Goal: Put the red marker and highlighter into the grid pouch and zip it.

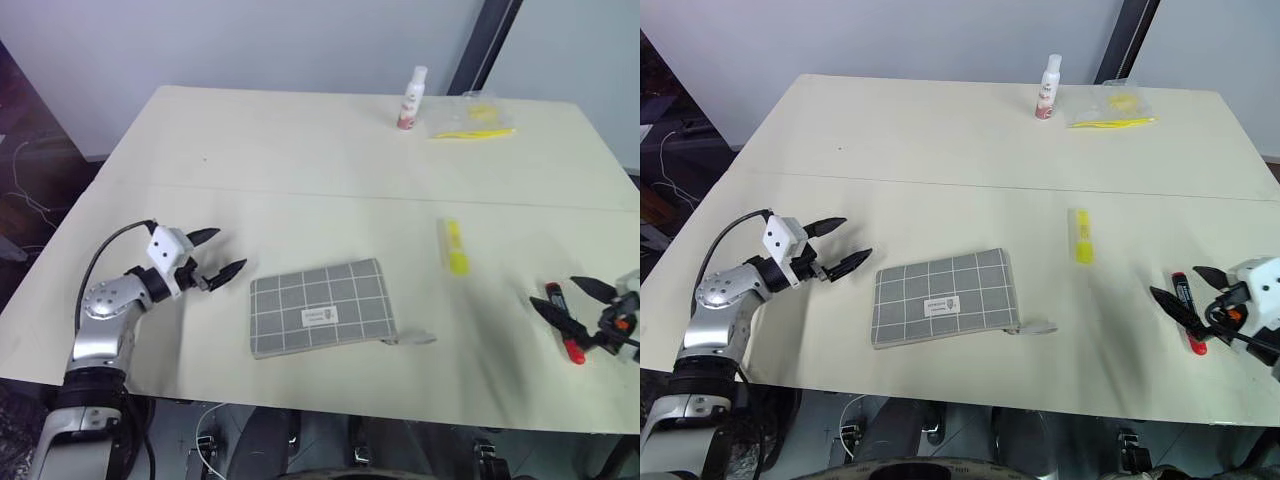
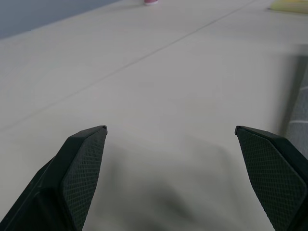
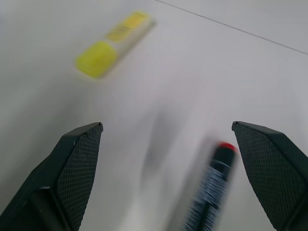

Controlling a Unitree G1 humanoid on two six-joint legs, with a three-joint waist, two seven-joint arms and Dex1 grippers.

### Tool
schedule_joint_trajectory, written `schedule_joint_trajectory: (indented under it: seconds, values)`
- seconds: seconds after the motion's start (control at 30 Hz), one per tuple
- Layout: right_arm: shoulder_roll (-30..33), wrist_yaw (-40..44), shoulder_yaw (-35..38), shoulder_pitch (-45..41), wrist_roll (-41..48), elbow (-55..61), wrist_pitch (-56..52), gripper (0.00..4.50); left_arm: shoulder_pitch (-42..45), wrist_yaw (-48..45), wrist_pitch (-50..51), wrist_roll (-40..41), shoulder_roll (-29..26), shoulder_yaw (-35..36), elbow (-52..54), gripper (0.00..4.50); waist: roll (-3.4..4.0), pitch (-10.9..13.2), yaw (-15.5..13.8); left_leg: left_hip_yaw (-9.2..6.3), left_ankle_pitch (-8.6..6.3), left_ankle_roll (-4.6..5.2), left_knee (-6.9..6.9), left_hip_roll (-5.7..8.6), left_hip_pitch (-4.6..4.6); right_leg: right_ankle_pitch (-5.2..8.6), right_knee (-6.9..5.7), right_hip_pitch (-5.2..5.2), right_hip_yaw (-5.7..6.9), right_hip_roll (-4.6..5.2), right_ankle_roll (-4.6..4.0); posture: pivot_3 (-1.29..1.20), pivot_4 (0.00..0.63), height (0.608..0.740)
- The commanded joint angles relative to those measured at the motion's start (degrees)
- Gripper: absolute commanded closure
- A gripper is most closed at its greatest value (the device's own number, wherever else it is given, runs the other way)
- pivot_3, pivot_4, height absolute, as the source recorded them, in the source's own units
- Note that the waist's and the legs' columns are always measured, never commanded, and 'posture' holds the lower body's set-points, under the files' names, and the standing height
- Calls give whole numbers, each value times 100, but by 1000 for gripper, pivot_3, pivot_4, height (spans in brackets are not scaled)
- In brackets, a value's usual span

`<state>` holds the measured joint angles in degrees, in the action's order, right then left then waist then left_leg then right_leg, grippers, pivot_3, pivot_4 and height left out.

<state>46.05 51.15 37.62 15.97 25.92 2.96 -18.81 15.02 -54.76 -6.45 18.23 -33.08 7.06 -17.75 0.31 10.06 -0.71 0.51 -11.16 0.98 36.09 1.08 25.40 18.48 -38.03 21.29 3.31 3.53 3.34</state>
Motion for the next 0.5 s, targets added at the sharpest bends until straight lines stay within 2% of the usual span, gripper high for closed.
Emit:
schedule_joint_trajectory:
  seconds: [0.03,0.17,0.5]
  values:
    - [244,188,445,102,-35,-379,254,28,-106,-69,-57,121,-100,184,233,6,0,0,-2,1,0,0,0,0,0,2,0,0,-1,0,-4,0,150,740]
    - [362,291,477,94,-96,-738,401,28,-167,18,58,42,-115,180,270,6,0,0,-5,4,0,0,0,0,-1,8,1,-1,-3,1,-14,0,150,740]
    - [338,341,450,62,-57,-630,372,28,-438,-186,-152,192,-144,294,534,6,2,-1,1,18,0,0,-5,-4,-2,8,1,7,-11,3,-14,0,150,740]
